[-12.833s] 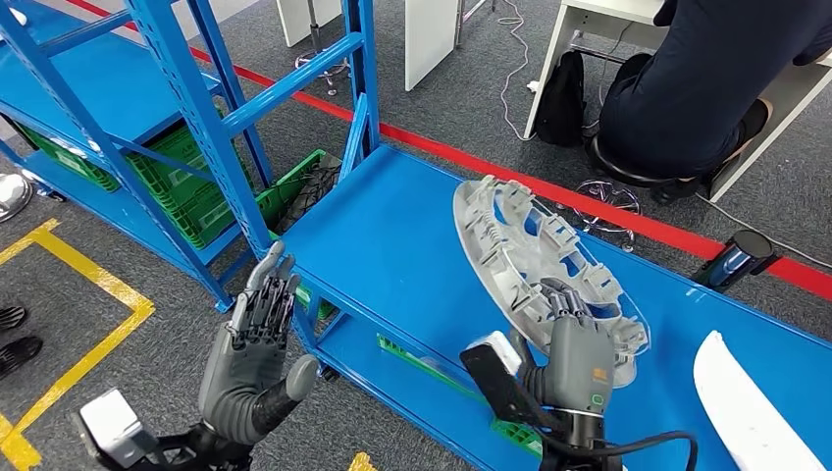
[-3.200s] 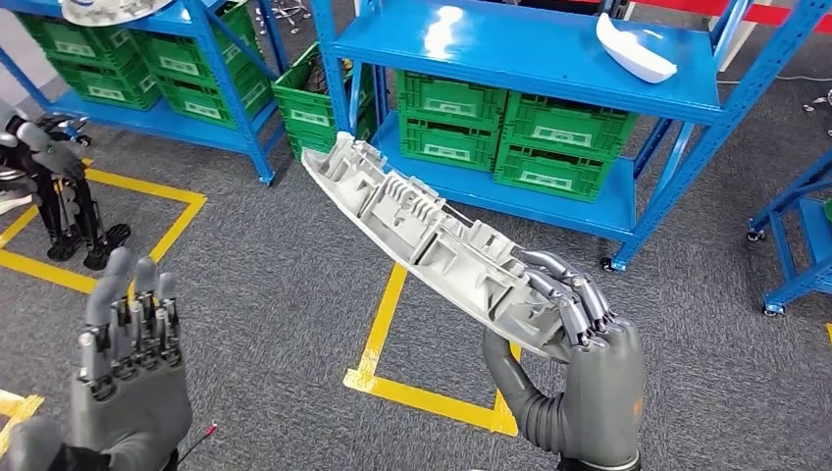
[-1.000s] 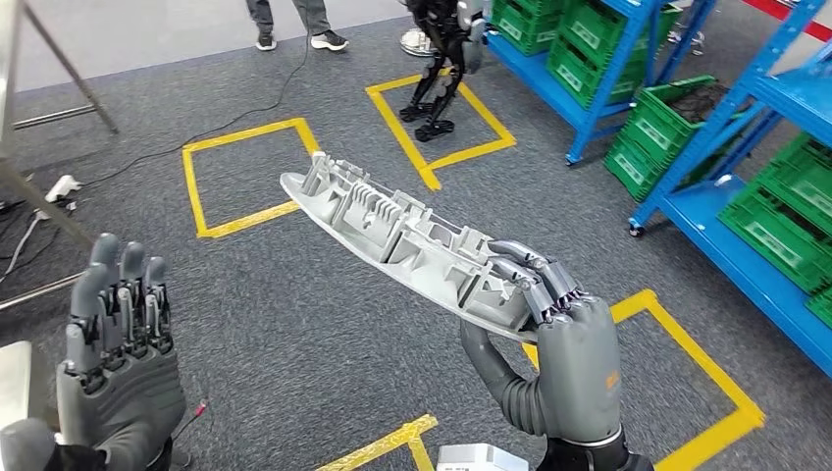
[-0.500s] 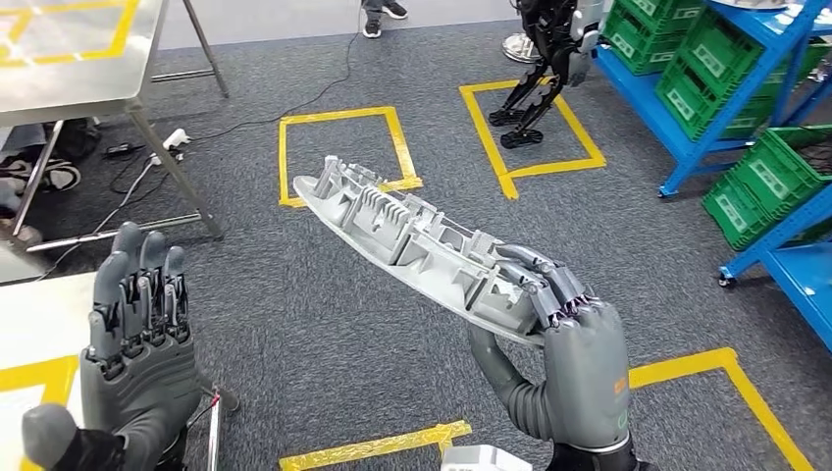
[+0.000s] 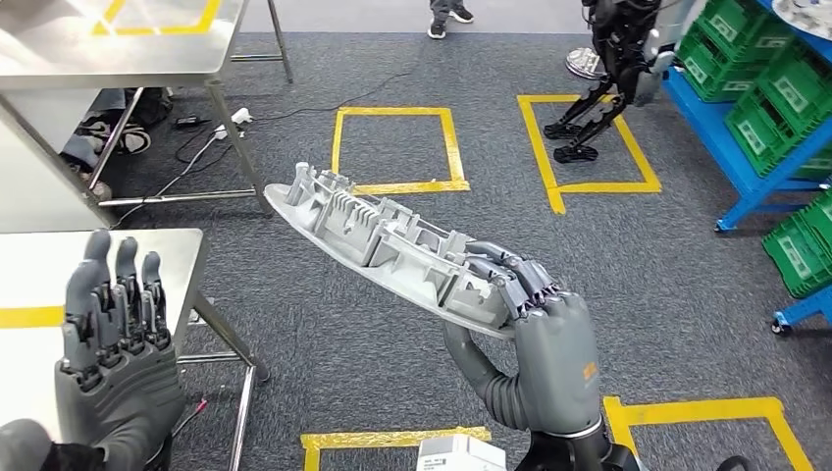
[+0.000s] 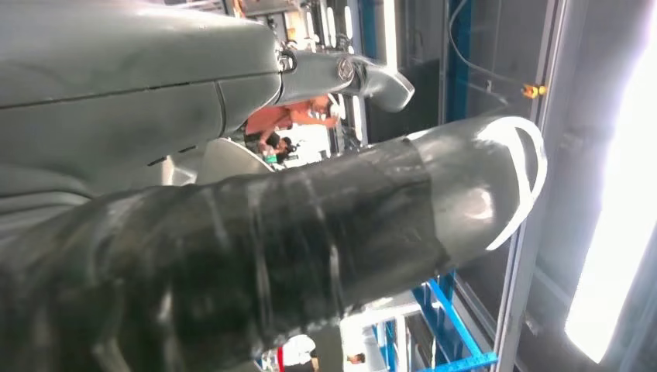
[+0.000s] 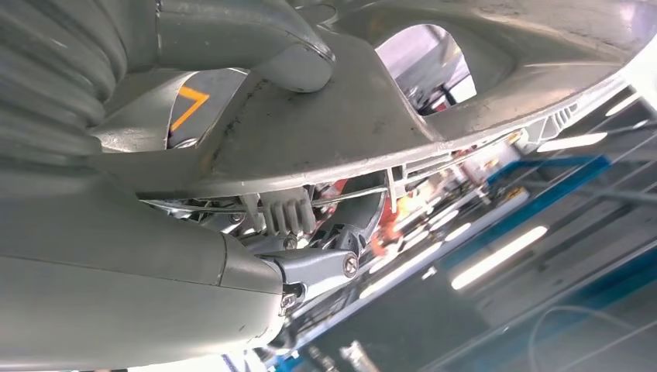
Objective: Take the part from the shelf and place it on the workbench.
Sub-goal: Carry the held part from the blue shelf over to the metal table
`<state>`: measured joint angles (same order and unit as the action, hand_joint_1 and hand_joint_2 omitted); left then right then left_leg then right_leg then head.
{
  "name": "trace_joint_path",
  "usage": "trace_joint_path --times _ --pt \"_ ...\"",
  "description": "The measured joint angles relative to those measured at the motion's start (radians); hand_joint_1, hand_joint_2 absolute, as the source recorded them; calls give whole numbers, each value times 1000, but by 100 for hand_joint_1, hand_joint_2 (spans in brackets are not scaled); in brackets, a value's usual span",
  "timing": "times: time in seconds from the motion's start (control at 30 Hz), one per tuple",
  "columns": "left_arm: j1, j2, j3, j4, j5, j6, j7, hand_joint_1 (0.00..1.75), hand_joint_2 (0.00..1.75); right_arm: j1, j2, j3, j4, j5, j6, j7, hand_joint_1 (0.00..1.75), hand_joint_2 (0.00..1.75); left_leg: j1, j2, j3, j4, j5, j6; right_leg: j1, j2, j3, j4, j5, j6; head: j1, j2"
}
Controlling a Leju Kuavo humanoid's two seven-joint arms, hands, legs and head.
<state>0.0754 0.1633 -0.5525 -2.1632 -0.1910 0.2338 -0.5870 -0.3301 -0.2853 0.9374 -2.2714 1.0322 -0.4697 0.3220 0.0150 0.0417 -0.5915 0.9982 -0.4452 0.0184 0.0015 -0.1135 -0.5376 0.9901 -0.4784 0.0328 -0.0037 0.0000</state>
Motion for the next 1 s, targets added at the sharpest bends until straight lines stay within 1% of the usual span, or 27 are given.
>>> trace_joint_path --times 0.03,0.1,0.17,0.2,0.23,0.27,0.3,0.33,0.37,0.4,0.43,0.47,0.5,0.53,0.57,0.6,0.63,0.67,0.7,0.73,0.77,0.83,0.87,0.9,0.93,0.97,1.0 --pt "0 0 -1 0 0 0 0 0 0 0 1 0 1 -2 -1 -1 175 175 1 -13 -2 -1 4 6 -3 19 -10 20 -16 6 3 0" --pt "-1 -1 -2 0 -1 1 0 0 0 1 1 0 3 -6 -2 -3 175 175 2 -36 -5 -3 9 15 -8 74 -56 119 -73 12 16 0" --pt "-1 -1 -2 0 -1 2 0 0 0 3 1 0 6 -10 -3 -5 175 175 -2 -64 -9 -3 13 20 -8 97 -115 250 -123 11 26 0" --pt "-1 -1 -2 0 -2 2 0 0 0 4 1 0 8 -12 -3 -5 175 175 -4 -80 -11 -2 14 22 -7 101 -132 283 -125 8 29 0" --pt "-1 -1 -2 1 -3 3 0 0 0 5 1 0 11 -14 -3 -6 175 175 -6 -96 -11 -2 15 23 -5 103 -133 280 -109 3 31 0" --pt "-1 -1 -2 1 -4 3 0 0 0 6 1 0 13 -16 -3 -6 175 175 -7 -111 -11 -2 17 23 -3 111 -117 238 -77 -4 33 0" --pt "-1 -1 -2 1 -5 3 0 0 0 5 1 0 14 -16 -3 -7 175 175 -7 -126 -11 -2 18 22 0 128 -89 171 -38 -13 34 0" --pt "-1 -1 -3 1 -7 3 0 0 0 5 2 0 15 -17 -2 -7 175 175 -7 -139 -13 -2 21 20 2 156 -59 103 -10 -24 34 0" --pt "-1 -1 -4 1 -9 3 1 0 0 3 2 0 15 -19 -2 -8 175 175 -4 -151 -16 -2 24 16 4 181 -32 49 8 -33 33 0" --pt "-1 -1 -5 1 -11 3 1 0 0 1 2 0 15 -22 -1 -9 175 175 -1 -162 -21 -3 28 11 6 199 -16 16 14 -40 35 0" --pt "-1 -2 -6 1 -13 3 1 0 0 -1 3 0 16 -26 -1 -10 175 175 3 -174 -26 -4 33 3 8 203 -8 4 12 -45 36 0" --pt "-1 -1 -8 0 -14 4 1 0 0 -3 3 -1 17 -31 0 -10 175 175 6 -185 -30 -7 39 -4 9 192 -2 -6 16 -48 40 0" --pt "0 -1 -9 0 -15 5 1 0 0 -5 4 -1 18 -37 0 -10 175 175 6 -181 -36 -8 41 -8 7 178 2 -17 22 -49 42 0" --pt "-1 -1 -9 0 -17 6 1 0 0 -8 6 -1 20 -43 1 -11 175 175 3 -161 -44 -1 34 -12 5 164 7 -29 28 -49 39 0" --pt "-1 -1 -10 0 -18 6 1 0 0 -10 9 -2 23 -48 1 -13 175 175 1 -131 -59 27 14 -15 3 149 12 -42 34 -51 34 0" --pt "-1 -1 -10 0 -21 7 2 0 0 -13 12 -1 26 -55 2 -16 175 175 1 -94 -84 76 -14 -19 2 134 14 -48 38 -51 27 0" --pt "-1 0 -10 0 -27 9 3 0 0 -16 15 -1 29 -62 3 -19 175 175 2 -70 -113 140 -47 -26 3 120 14 -49 39 -53 20 0" --pt "-1 0 -10 0 -35 12 6 0 0 -19 18 -1 33 -70 4 -22 175 175 6 -59 -141 203 -73 -33 2 104 12 -48 39 -54 15 0" --pt "0 0 -11 0 -46 17 10 0 0 -22 21 -1 39 -80 6 -26 175 175 9 -53 -159 244 -84 -39 2 89 9 -46 38 -53 12 0" --pt "0 1 -11 -1 -59 22 15 0 0 -25 25 -1 45 -91 7 -30 175 175 13 -49 -159 250 -79 -46 1 74 7 -43 37 -50 8 0" --pt "0 2 -11 -3 -70 28 20 0 0 -30 29 -1 51 -100 7 -35 175 175 17 -41 -138 219 -59 -52 -1 60 4 -39 34 -46 5 0" --pt "-1 5 -11 -13 -84 41 29 0 0 -38 36 0 61 -117 8 -44 175 175 20 5 -61 96 -17 -61 -3 35 0 -24 25 -32 -2 0" --pt "0 6 -11 -20 -86 47 33 0 0 -43 38 -1 65 -123 8 -49 175 175 19 23 -29 48 -7 -57 -2 24 -2 -14 19 -23 -5 0" --pt "0 6 -11 -29 -87 53 36 0 0 -48 40 -1 68 -127 8 -52 175 175 17 36 -10 22 -5 -48 0 15 -3 -6 13 -15 -6 0" --pt "1 7 -10 -37 -90 60 40 0 0 -53 42 -2 72 -131 9 -55 175 175 13 34 -7 16 -8 -36 1 5 -4 -1 10 -8 -5 0" --pt "2 9 -9 -46 -95 68 46 0 0 -59 42 -2 75 -135 11 -57 175 175 13 17 -9 17 -5 -23 1 -7 -4 1 9 -3 -1 0" --pt "3 11 -8 -55 -102 76 54 0 0 -65 42 -3 78 -139 13 -58 175 175 12 5 -13 17 -3 -15 -2 -8 -7 3 7 3 2 0"
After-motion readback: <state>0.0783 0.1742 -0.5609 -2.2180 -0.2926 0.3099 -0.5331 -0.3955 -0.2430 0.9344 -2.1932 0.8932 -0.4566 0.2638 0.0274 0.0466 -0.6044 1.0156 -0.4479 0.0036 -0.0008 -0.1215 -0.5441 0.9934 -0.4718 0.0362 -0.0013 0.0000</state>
